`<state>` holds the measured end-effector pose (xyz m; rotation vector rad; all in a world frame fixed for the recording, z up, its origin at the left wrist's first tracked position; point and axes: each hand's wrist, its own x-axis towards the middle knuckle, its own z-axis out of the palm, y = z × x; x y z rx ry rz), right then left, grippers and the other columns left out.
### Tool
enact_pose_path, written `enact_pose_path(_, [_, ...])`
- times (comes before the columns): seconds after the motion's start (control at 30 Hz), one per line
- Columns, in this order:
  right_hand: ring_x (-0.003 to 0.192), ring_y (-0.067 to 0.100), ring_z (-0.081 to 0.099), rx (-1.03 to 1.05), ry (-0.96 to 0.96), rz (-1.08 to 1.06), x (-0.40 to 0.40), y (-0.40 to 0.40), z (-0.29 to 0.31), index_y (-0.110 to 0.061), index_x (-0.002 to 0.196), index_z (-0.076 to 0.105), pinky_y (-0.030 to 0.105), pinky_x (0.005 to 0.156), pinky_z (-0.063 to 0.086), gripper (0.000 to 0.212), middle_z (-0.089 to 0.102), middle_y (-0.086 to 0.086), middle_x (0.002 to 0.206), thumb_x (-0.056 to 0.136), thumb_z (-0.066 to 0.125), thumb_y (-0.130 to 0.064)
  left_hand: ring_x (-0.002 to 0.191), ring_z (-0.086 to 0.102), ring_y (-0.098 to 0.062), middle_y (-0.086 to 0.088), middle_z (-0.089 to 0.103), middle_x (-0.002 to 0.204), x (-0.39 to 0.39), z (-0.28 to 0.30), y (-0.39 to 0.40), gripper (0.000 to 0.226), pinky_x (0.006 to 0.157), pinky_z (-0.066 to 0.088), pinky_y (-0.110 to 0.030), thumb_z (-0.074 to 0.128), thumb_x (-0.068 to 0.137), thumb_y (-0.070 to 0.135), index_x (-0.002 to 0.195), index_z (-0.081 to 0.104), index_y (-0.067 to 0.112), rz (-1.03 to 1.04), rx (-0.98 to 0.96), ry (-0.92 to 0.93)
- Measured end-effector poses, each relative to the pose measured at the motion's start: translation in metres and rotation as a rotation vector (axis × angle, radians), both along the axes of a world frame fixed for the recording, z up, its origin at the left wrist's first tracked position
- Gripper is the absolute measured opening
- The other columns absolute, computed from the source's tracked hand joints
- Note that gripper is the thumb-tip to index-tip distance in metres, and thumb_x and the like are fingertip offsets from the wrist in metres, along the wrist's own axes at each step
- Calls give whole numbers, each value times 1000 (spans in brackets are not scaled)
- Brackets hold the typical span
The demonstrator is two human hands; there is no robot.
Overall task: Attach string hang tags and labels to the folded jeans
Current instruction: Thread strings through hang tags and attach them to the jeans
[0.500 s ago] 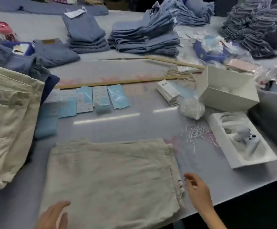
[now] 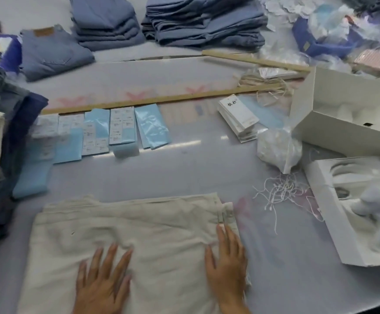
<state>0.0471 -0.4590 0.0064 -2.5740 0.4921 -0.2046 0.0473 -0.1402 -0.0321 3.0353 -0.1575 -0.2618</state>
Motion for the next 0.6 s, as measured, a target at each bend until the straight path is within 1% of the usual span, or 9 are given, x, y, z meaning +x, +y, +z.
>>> enact_pose_path(0.07, [121, 25, 57, 38, -156, 22, -5, -10, 5, -10, 128, 68, 47, 101, 45, 44, 63, 8, 134, 91, 52, -27, 149, 34, -26, 2, 36, 163, -2, 2, -3, 60, 116, 23, -56, 24, 97, 64, 152, 38, 46, -11, -17, -15])
enact_pose_path(0.13, [118, 18, 58, 91, -182, 16, -23, -16, 14, -10, 127, 68, 40, 103, 45, 38, 64, 7, 129, 93, 53, -18, 137, 46, -32, -7, 50, 151, 4, 24, -17, 57, 111, 28, -57, 24, 97, 64, 143, 48, 39, 34, -108, 58])
enact_pose_path(0.23, [102, 10, 59, 351, -75, -199, -48, -21, 29, -25, 129, 58, 19, 90, 50, 45, 54, -3, 121, 90, 68, -5, 114, 63, -42, -17, 62, 128, 22, 57, -58, 43, 96, 43, -50, 45, 89, 40, 127, 57, 25, 107, -355, -104])
enact_pose_path(0.27, [103, 7, 56, 396, 14, -235, -54, -21, 31, -31, 129, 54, 18, 90, 49, 50, 51, -8, 119, 89, 72, -7, 112, 64, -40, -16, 62, 126, 28, 66, -81, 41, 96, 43, -45, 47, 89, 32, 125, 61, 20, 61, -459, -149])
enact_pose_path(0.33, [110, 4, 52, 383, 170, -189, -61, -13, 36, -32, 128, 55, 25, 96, 49, 44, 50, -15, 118, 90, 73, -18, 118, 59, -32, -11, 60, 132, 34, 87, -140, 38, 102, 41, -38, 51, 92, 23, 126, 64, 14, -178, -570, -139])
enact_pose_path(0.43, [114, 9, 59, 464, 161, -124, -67, 14, 48, -25, 134, 57, 26, 96, 51, 49, 57, -12, 123, 88, 75, -18, 127, 56, -28, -9, 60, 136, 43, 105, -213, 39, 110, 41, -45, 55, 91, 21, 129, 62, 17, -729, -546, -125])
enact_pose_path(0.5, [125, 13, 56, 538, 178, -126, -75, 30, 50, -19, 144, 49, 29, 102, 50, 62, 53, -3, 139, 88, 74, -16, 108, 64, -26, -6, 71, 110, 57, 105, -231, 34, 111, 42, -46, 53, 91, 27, 120, 68, 17, -1013, -478, -125])
enact_pose_path(0.57, [126, 10, 55, 614, 171, -78, -88, 36, 52, -29, 138, 54, 27, 100, 50, 47, 50, -7, 143, 94, 66, -22, 74, 65, -26, -2, 66, 72, 71, 98, -223, 23, 102, 49, -43, 53, 92, 24, 101, 71, 14, -1146, -393, -132])
enact_pose_path(0.6, [118, 8, 60, 642, 130, -41, -94, 35, 55, -34, 129, 58, 23, 93, 52, 34, 55, -13, 135, 96, 62, -25, 62, 61, -27, -3, 60, 63, 76, 95, -213, 15, 90, 54, -41, 57, 92, 19, 91, 69, 12, -1171, -359, -129])
